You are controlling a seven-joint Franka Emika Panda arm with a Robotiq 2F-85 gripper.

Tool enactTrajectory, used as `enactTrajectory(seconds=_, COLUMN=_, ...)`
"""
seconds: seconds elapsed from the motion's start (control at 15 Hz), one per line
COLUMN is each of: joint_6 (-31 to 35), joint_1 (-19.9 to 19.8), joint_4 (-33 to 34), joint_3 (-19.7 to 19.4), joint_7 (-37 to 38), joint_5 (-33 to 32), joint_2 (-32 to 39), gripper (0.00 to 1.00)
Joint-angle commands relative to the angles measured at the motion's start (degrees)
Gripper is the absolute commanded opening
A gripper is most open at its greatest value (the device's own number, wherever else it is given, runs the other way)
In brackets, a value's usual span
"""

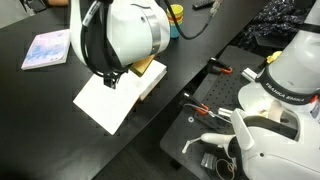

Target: Open the book

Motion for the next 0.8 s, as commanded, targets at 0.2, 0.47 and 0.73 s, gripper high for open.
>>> enactTrajectory(seconds=0.2, joint_6=-4.71, joint_1=14.81, joint_4=5.13, joint_3=-29.47, joint_7=8.93, joint_5=-9.87, joint_2=5.6, gripper=1.0)
enactTrajectory(seconds=0.47, joint_6=-23.97, joint_1=22.46, joint_4=9.17, joint_3=-42.33, joint_7=17.69, joint_5=-18.09, joint_2=4.02, gripper=1.0)
enactTrajectory(seconds=0.73, joint_6=-38.04, joint_1=6.81, joint_4=13.71, joint_3=-27.26, joint_7=28.16, joint_5=-30.37, joint_2=-1.71, gripper=1.0)
